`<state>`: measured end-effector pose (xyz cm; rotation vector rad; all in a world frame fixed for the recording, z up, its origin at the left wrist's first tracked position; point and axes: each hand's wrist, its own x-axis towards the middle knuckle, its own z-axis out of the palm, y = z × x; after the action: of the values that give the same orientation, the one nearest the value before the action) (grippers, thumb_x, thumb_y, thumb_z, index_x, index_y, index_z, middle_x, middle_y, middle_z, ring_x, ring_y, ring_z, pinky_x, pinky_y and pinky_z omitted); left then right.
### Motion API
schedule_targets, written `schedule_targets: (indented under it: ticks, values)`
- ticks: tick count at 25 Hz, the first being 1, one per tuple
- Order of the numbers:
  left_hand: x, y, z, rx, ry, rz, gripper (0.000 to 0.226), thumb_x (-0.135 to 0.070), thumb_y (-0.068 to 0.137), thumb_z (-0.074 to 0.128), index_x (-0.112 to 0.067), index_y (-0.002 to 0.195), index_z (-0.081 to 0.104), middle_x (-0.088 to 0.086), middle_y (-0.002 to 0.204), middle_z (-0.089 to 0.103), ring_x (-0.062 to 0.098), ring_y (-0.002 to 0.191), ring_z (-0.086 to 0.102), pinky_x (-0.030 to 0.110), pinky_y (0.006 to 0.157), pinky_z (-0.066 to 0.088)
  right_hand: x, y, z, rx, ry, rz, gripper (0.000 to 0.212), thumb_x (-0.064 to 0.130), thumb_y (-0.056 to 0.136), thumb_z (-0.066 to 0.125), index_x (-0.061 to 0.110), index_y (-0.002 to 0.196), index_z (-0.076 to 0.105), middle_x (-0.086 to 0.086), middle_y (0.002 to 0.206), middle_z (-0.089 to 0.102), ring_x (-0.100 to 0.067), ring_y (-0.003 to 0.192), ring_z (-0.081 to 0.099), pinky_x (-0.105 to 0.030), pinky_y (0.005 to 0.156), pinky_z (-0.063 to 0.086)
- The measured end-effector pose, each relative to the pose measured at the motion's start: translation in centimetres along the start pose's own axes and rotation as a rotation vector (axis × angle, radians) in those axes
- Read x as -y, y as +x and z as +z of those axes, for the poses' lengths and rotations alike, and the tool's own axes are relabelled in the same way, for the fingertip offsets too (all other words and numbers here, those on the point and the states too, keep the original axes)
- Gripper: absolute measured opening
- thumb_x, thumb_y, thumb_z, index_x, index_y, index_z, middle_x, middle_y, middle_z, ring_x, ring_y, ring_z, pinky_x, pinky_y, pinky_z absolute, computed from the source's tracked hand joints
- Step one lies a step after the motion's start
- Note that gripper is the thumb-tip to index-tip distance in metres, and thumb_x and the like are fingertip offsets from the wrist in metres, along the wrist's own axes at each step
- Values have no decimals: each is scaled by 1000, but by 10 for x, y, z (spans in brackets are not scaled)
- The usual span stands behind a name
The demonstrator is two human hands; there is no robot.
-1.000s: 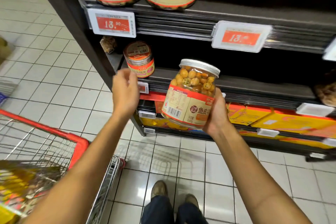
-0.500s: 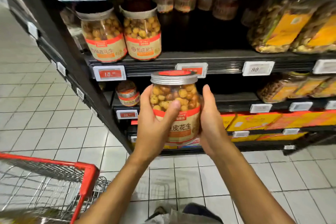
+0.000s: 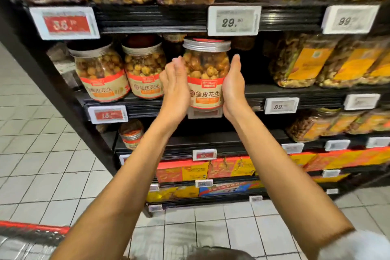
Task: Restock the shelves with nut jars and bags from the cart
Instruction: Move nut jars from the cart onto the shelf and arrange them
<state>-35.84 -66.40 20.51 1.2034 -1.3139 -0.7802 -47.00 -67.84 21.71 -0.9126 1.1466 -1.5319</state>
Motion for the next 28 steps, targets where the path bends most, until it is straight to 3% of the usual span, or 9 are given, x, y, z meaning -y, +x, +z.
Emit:
schedule_targets:
  ticks: [2, 5, 9, 11, 14, 17, 23, 26, 28]
  values:
    - [13, 17, -1, -30, -28, -105, 57, -45, 100, 6, -20, 142, 36, 2, 142, 40, 16, 136, 32, 32, 115, 22, -6, 22, 1, 46, -87, -8, 47, 44, 100, 22, 24, 82, 60, 10, 63, 68, -2, 61, 66, -14, 50, 49]
    - [25, 11, -3, 50, -11, -136, 63, -54, 95, 7, -24, 148, 23, 3, 152, 29, 16, 141, 27, 40, 118, 19, -19, 47, 2, 106, -197, 38, 49, 46, 100, 21, 19, 94, 62, 1, 83, 66, -13, 85, 63, -23, 72, 50]
    - [39, -6, -8, -49, -132, -175, 64, -52, 95, 19, -15, 146, 31, -1, 147, 40, 6, 129, 42, 25, 112, 29, -28, 62, -14, 134, -287, -14, 50, 50, 98, 22, 21, 110, 61, 10, 91, 65, -1, 88, 59, -6, 73, 45]
    - [41, -12, -7, -45, -176, -188, 56, -44, 99, 20, -13, 142, 38, -7, 135, 49, -2, 117, 50, 16, 103, 36, -36, 65, -24, 149, -203, 0, 50, 50, 98, 23, 22, 104, 64, 9, 99, 67, -7, 99, 60, -22, 89, 46]
    - [39, -18, -2, -58, -163, -188, 52, -39, 101, 20, -12, 137, 46, -8, 131, 53, 0, 121, 50, 19, 105, 36, -42, 65, -19, 205, -155, 47, 45, 52, 95, 26, 31, 80, 63, 12, 91, 64, -12, 100, 59, -34, 94, 44]
    - [36, -19, -4, -128, -171, -213, 50, -35, 103, 19, -11, 137, 46, -9, 130, 53, -4, 116, 52, 15, 102, 38, -45, 69, -11, 255, -163, 82, 49, 55, 93, 27, 25, 101, 65, 2, 108, 64, -18, 110, 56, -41, 103, 40]
    - [27, -28, -7, -152, -148, -251, 47, -35, 103, 20, -16, 138, 45, -15, 126, 53, -17, 101, 51, 2, 90, 39, -36, 63, -15, 315, -114, 111, 52, 41, 101, 22, 9, 126, 54, -5, 126, 59, -9, 109, 56, -23, 94, 42]
    - [25, -42, -20, -303, -196, -266, 41, -30, 103, 25, -14, 122, 58, -5, 110, 65, -4, 89, 61, 8, 79, 47, -31, 34, -20, 137, -129, -15, 42, 35, 98, 27, 14, 107, 62, -3, 109, 65, -11, 98, 62, -25, 90, 48]
    - [25, -64, -39, -414, -280, -270, 37, -25, 103, 29, -15, 101, 64, -4, 88, 71, 10, 80, 65, 22, 77, 49, -40, -3, -18, 240, -90, -68, 38, 34, 93, 30, 17, 87, 63, 0, 86, 67, -11, 75, 64, -20, 70, 50]
